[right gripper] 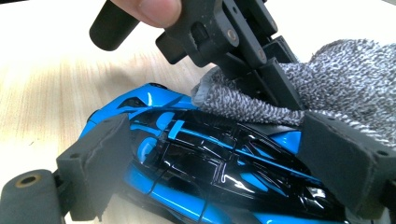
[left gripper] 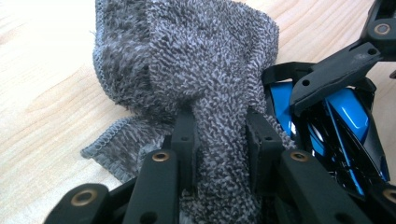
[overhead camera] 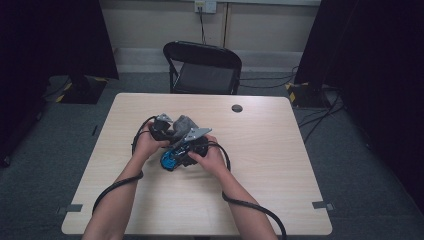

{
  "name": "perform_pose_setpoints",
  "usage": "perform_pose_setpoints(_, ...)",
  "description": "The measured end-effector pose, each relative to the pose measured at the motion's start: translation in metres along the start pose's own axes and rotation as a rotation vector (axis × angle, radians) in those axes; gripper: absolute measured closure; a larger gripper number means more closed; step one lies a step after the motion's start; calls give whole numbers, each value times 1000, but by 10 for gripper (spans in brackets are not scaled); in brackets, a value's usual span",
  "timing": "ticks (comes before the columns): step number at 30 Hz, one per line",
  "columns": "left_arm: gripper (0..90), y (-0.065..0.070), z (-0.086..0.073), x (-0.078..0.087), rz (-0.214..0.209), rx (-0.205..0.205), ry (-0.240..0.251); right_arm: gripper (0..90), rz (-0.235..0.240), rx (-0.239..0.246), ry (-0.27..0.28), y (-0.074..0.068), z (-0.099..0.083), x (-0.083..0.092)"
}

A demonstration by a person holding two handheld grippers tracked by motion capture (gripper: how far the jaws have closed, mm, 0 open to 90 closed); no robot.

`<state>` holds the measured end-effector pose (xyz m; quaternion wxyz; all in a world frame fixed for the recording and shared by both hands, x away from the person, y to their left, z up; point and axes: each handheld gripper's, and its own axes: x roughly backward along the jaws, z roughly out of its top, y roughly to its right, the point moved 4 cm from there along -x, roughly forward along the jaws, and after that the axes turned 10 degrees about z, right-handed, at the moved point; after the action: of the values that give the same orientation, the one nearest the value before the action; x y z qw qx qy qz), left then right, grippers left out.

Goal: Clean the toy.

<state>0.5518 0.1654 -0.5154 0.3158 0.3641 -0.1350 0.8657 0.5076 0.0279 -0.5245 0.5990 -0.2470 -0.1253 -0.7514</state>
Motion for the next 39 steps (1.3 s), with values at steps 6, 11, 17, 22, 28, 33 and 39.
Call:
perform_pose_setpoints(6,691,-1,-2,4,-10,-6,-8,98,1,-1,0,0,0,0)
perform_pose_setpoints(11,690,-3,-5,7,-23,-7,-13,98,2,-1,1,0,0,0)
perform_pose_setpoints(17,690,-4,-10,13,-30,-8,-9,98,1,-2,1,0,0,0)
perform_pose_setpoints(22,690,-5,-14,18,-37,-6,-13,97,2,-2,1,0,0,0)
perform_pose_setpoints(28,689,-7,-20,24,-41,4,-15,98,1,-1,1,0,0,0)
perform_pose_setpoints(33,689,-9,-26,29,-45,8,-19,98,1,-2,1,0,0,0)
perform_pose_setpoints(39,689,-10,-32,36,-46,12,-23,98,1,-2,1,0,0,0)
